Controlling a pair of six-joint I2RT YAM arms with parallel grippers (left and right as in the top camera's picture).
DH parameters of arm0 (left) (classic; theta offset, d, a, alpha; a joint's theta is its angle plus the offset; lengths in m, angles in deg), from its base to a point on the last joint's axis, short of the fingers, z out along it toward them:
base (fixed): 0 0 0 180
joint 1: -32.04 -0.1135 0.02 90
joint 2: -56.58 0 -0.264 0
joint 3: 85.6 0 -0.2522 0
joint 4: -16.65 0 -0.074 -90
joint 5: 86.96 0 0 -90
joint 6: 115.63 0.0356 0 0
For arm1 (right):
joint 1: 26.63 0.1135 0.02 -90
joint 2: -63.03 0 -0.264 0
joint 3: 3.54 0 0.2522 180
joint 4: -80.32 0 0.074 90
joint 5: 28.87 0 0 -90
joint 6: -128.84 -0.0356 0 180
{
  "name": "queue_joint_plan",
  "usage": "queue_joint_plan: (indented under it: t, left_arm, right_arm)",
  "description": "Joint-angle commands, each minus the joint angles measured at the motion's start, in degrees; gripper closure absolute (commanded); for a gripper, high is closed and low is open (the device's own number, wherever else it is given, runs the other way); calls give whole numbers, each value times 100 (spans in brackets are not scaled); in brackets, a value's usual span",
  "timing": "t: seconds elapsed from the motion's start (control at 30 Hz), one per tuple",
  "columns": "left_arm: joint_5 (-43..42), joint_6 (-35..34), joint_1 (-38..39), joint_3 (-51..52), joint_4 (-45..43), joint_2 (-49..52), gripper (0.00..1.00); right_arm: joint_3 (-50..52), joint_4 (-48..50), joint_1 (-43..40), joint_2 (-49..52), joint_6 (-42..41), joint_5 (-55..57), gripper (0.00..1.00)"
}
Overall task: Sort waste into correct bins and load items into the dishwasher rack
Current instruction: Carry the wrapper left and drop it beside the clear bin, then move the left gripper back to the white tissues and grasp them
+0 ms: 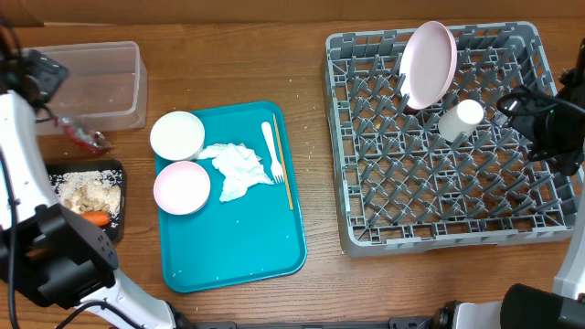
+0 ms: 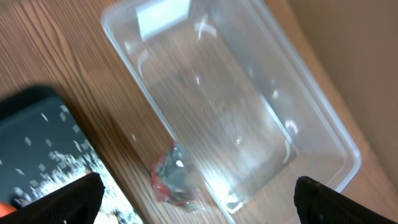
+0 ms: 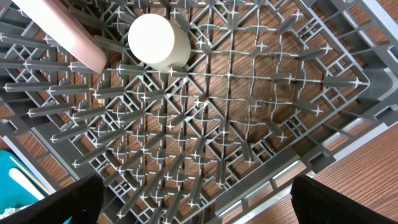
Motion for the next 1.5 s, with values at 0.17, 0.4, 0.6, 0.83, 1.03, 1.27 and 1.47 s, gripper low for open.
queue_joint_plan:
  t: [0.17,0.4,0.6,0.83,1.03,1.27,1.47]
  left_arm:
    - [-221,422,-79,-599,435,-127,0]
    - [-444,415,-79,-927,1040,-131,11]
    - [-1106,417,-76,-975,1292,-131,11]
    - [-1373,420,-26,-988,1532,-133,13]
    - [-1373,442,321,-1060,1821,-166,14]
    - [-1388,417,1449,-988,2509,-175,4]
    - [-846,72,2640,-420,2492,-162,0]
  right_arm:
    - [4,20,9,-46,-9,-50,0]
    - [2,20,11,-46,-9,-50,0]
    - [4,20,9,-46,-9,-50,0]
    - [4,22,9,-46,-9,-50,0]
    - [4,22,9,-46,-9,-50,0]
    - [4,20,9,-46,-9,-50,0]
    - [4,22,9,-46,-9,-50,0]
